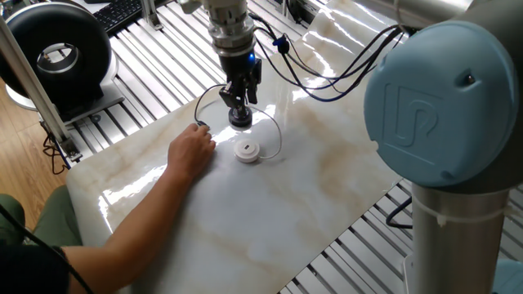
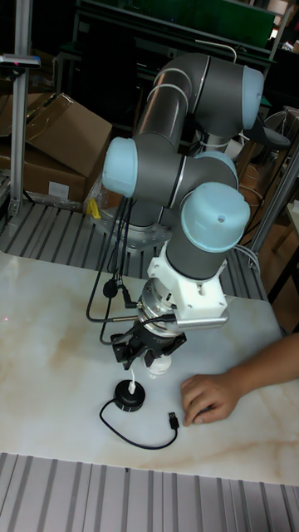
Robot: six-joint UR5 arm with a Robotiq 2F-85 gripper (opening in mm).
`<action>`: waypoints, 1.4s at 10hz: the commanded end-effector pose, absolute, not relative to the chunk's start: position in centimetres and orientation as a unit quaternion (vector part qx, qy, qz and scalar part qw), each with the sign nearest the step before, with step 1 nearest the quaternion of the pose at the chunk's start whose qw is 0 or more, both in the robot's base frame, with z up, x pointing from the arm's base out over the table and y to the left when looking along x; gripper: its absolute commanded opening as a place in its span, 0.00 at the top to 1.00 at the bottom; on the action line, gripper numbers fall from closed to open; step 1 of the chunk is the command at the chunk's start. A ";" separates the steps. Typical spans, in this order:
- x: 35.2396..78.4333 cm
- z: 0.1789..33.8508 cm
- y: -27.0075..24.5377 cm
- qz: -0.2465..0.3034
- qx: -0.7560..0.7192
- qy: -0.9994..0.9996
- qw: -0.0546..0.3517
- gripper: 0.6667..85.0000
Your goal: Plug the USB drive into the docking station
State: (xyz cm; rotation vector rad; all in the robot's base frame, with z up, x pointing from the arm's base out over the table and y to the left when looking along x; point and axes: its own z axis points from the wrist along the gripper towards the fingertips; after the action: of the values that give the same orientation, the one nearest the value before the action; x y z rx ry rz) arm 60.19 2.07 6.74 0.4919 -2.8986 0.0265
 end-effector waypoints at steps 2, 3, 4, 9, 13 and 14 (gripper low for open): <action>59.0 10.3 0.6 0.028 0.130 -0.985 0.110 0.69; 58.6 11.3 0.6 0.030 0.102 -0.989 0.107 0.75; 58.4 12.0 0.9 0.025 0.067 -0.993 0.096 0.98; 57.1 14.4 0.0 -0.020 -0.035 -0.997 0.061 0.99; 58.5 14.4 -2.6 0.003 -0.026 -0.999 0.047 0.99; 57.6 14.1 -2.6 0.004 -0.024 -0.998 0.060 0.99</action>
State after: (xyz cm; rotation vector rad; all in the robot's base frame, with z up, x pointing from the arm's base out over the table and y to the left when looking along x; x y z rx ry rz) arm 57.95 -1.78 14.14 -0.0643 -3.0297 0.0055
